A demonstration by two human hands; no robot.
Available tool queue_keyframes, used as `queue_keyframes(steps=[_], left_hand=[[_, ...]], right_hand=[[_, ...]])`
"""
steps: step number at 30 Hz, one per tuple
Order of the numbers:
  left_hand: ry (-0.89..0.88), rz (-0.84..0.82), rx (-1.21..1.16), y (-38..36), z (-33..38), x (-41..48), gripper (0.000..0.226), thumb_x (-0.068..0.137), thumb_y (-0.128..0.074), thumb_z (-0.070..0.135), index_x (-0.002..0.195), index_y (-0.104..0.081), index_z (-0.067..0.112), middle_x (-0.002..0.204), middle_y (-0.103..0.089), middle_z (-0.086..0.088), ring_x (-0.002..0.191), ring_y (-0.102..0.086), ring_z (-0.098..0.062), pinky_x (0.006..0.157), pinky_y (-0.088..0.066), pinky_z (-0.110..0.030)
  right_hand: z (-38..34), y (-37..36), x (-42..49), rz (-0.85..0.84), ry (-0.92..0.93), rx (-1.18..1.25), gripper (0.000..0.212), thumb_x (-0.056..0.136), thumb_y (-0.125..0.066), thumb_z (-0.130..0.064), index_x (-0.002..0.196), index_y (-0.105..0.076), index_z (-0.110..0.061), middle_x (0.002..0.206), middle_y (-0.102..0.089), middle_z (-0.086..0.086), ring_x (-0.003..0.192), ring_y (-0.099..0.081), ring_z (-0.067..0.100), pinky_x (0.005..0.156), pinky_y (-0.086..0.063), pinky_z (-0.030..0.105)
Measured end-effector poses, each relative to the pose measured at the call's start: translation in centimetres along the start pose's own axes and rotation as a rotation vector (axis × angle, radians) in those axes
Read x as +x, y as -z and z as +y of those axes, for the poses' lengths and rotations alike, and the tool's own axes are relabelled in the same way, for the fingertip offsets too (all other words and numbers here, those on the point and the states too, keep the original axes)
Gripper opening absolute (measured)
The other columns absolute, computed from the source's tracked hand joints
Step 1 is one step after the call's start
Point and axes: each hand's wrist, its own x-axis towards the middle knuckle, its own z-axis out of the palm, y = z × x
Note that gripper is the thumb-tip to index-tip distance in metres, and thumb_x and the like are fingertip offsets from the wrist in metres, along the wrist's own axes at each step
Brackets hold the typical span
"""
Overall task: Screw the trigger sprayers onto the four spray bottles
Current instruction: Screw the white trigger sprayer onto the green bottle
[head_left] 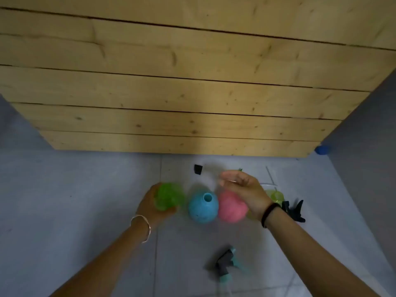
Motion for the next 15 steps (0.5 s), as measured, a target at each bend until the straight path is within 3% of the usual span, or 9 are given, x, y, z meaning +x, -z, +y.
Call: queue_keyframes(steps=[4, 6, 8, 12, 15], left_hand=[[-0.116, 0.086, -0.134, 1.2, 3.8, 2.5, 0.066, 0.06, -0.088, 0.011, 0.113, -0.054, 0.029, 0.112, -0.066, 0.002, 0.102, -0.063, -0.015, 0.087, -0.052, -0.031], [-0.221, 0.038, -0.137, 1.0, 6.7, 3.5, 0.061, 0.061, -0.087, 0.01, 0.103, -0.057, 0.042, 0.099, -0.069, 0.017, 0.093, -0.064, 0.004, 0.076, -0.053, -0.016], [-0.284, -0.021, -0.128, 0.2, 9.0, 4.9, 0.061, 0.06, -0.089, 0.015, 0.101, -0.055, 0.045, 0.094, -0.067, 0.021, 0.086, -0.061, 0.015, 0.067, -0.049, -0.005], [-0.286, -0.148, -0.094, -3.1, 11.4, 7.3, 0.07, 0.053, -0.086, 0.032, 0.116, -0.054, 0.035, 0.113, -0.063, 0.006, 0.1, -0.061, -0.003, 0.082, -0.052, -0.02], [-0.278, -0.176, -0.074, -5.9, 11.2, 8.4, 0.075, 0.046, -0.084, 0.049, 0.113, -0.052, 0.044, 0.118, -0.06, 0.007, 0.105, -0.059, -0.007, 0.086, -0.051, -0.026]], right_hand=[[-2.5, 4.5, 3.8, -0.049, -0.02, -0.18, 0.028, 0.078, -0.072, -0.023, 0.105, -0.066, -0.021, 0.114, -0.067, -0.003, 0.101, -0.062, 0.009, 0.08, -0.05, 0.019], [-2.9, 6.3, 6.0, -0.09, -0.059, -0.311, 0.03, 0.077, -0.074, -0.026, 0.105, -0.066, -0.022, 0.113, -0.066, -0.001, 0.107, -0.06, 0.012, 0.087, -0.047, 0.021], [-2.2, 8.1, 8.2, -0.091, -0.088, -0.436, 0.03, 0.073, -0.077, -0.026, 0.101, -0.068, -0.021, 0.111, -0.067, 0.0, 0.108, -0.059, 0.015, 0.097, -0.044, 0.027], [0.2, 10.0, 10.5, -0.135, -0.184, -0.604, 0.032, 0.072, -0.078, -0.024, 0.102, -0.068, -0.016, 0.11, -0.067, 0.002, 0.102, -0.061, 0.014, 0.095, -0.044, 0.026], [2.6, 11.0, 11.8, -0.187, -0.237, -0.688, 0.044, 0.071, -0.08, -0.026, 0.11, -0.067, -0.011, 0.109, -0.066, 0.0, 0.102, -0.061, 0.014, 0.094, -0.046, 0.022]])
